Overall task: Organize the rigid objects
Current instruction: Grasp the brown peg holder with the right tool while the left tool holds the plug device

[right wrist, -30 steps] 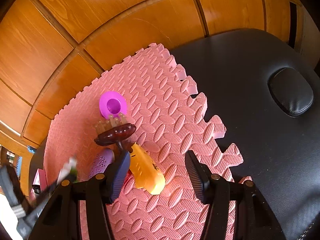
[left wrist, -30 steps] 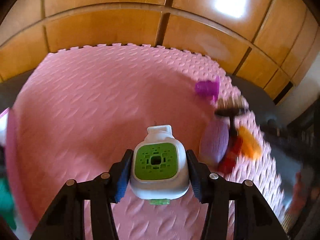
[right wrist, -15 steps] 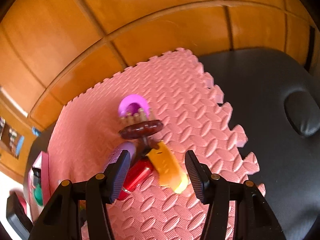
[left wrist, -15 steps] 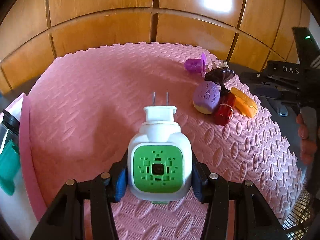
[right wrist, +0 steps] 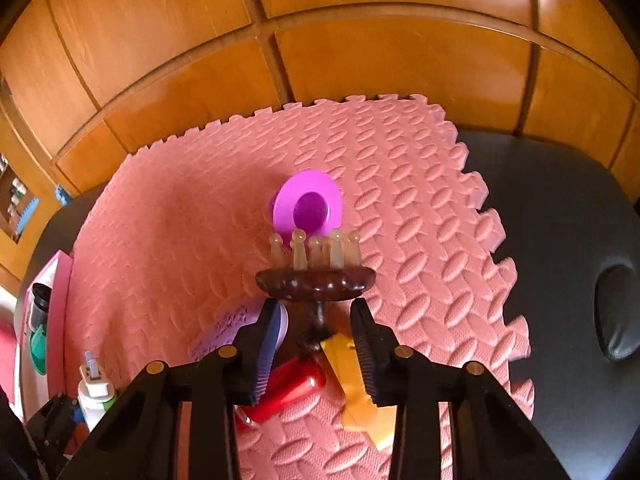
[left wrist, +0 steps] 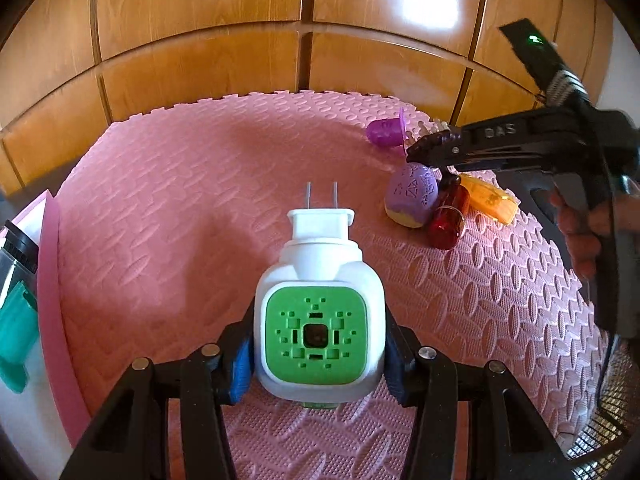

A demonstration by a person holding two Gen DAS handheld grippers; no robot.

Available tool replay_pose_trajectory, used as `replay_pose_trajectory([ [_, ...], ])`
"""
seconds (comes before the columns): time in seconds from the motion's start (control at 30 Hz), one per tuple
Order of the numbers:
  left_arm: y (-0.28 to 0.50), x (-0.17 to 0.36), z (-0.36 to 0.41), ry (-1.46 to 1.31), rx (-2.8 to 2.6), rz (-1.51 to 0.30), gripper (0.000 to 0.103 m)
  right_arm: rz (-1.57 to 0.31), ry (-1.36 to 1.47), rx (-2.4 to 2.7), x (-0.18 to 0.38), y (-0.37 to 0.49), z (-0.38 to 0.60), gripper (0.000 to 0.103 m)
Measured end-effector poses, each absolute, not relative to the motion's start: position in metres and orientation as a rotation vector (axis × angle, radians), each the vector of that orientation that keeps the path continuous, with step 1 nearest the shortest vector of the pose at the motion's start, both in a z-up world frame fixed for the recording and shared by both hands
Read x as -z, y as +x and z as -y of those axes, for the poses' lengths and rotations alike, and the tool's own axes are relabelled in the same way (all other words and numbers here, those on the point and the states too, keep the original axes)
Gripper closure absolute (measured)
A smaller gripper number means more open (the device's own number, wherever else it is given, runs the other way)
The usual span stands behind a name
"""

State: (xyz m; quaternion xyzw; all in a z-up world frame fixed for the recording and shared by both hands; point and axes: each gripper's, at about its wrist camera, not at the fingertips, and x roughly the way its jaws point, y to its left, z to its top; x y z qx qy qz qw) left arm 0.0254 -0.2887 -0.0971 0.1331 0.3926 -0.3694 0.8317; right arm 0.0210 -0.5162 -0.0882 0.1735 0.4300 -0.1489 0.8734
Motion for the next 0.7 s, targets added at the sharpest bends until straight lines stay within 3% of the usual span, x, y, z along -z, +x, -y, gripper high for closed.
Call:
replay_pose_trajectory([
  [0.33,0.024,0.098,0.287,0.289,0.779,-0.822,0.051,-0.935,0.307,0.320,0.105,0.034,0.518,0.083],
  [0.7,0.024,0.099,0.290,0.323,0.772,-0.807,0.051,-0.913,0.365,0.307,0.107,0.033,0.527,0.084],
])
